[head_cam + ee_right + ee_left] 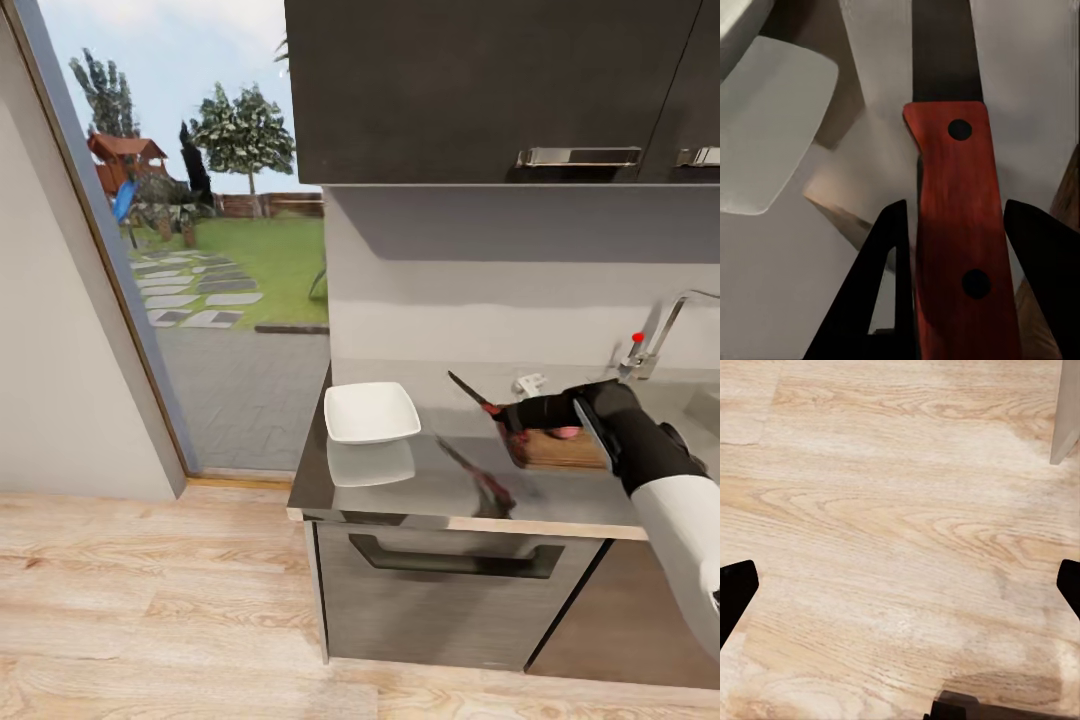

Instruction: In the kitchen, take the Vidalia onion out of the sink, dice it on the chopping board with the paring knife, put the diced onion into the bowl on the countertop, then place both the paring knife and the chopping board into the sink.

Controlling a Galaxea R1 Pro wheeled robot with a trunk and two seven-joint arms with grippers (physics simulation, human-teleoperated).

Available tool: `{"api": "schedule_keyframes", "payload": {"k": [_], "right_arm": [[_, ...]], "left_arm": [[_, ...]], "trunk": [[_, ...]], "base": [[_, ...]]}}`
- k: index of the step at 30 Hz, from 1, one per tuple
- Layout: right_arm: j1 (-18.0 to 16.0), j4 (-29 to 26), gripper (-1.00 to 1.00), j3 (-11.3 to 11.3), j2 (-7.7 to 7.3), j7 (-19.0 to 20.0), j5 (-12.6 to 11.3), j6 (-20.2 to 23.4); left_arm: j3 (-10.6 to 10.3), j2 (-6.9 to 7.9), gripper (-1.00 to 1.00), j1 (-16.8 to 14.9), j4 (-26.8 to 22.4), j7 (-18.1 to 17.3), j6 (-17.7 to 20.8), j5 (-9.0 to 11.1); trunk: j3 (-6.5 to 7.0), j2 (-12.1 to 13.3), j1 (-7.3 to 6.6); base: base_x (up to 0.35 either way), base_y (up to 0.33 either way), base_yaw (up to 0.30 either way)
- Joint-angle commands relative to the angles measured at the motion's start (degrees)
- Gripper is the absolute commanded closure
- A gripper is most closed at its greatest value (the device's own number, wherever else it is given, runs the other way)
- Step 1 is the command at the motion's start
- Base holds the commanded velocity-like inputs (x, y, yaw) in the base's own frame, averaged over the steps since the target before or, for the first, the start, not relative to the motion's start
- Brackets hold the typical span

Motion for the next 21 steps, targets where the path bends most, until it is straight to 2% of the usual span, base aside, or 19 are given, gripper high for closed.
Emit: {"api": "schedule_keyframes", "payload": {"k": [1,2,3,6,11,14,16,19,21], "right_arm": [[-0.04,-1.25,1.0,0.0,-0.11,0.47,0.65,1.02],[-0.04,-1.85,1.0,-0.02,-0.14,0.46,0.66,1.56],[-0.04,-7.08,1.0,-0.24,-0.3,0.4,0.75,6.02],[-0.04,-12.69,1.0,-0.73,-0.39,0.3,0.84,10.42],[-0.04,-20.7,1.0,-1.01,-0.5,-0.45,1.07,12.9],[-0.04,-21.22,1.0,-1.01,-0.51,-0.74,1.12,13.01],[-0.04,-21.35,1.0,-0.92,-0.51,-3.23,1.42,12.98],[-0.04,-21.34,1.0,-0.7,-0.49,-9.77,2.77,12.81],[-0.04,-21.39,1.0,-0.5,-0.38,-18.45,3.76,12.61]], "left_arm": [[-0.5,-0.03,-1.0,-0.09,0.24,0.05,-0.37,0.53],[-0.5,-0.04,-1.0,-0.08,0.24,0.05,-0.37,0.53],[-0.5,-0.06,-1.0,-0.11,0.24,0.05,-0.38,0.53],[-0.5,-0.05,-1.0,-0.12,0.24,0.05,-0.38,0.53],[-0.5,-0.06,-1.0,-0.11,0.24,0.05,-0.38,0.53],[-0.5,-0.06,-1.0,-0.1,0.24,0.05,-0.38,0.53],[-0.5,-0.06,-1.0,-0.11,0.24,0.05,-0.38,0.53],[-0.5,-0.06,-1.0,-0.09,0.24,0.05,-0.37,0.53],[-0.5,-0.06,-1.0,-0.09,0.24,0.05,-0.38,0.53]], "trunk": [[-0.06,-0.04,0.0],[-0.06,-0.04,0.0],[-0.06,-0.04,0.0],[-0.06,-0.04,0.0],[-0.06,-0.04,0.0],[-0.06,-0.04,0.0],[-0.06,-0.04,0.0],[-0.06,-0.04,0.0],[-0.06,-0.04,0.0]], "base": [[0.0,0.0,0.0],[0.0,0.0,0.0],[0.0,0.0,0.0],[0.0,0.0,0.0],[-0.063,0.0,0.0],[-0.296,0.0,0.0],[-0.326,0.0,0.0],[-0.333,0.0,0.0],[-0.336,0.0,0.0]]}}
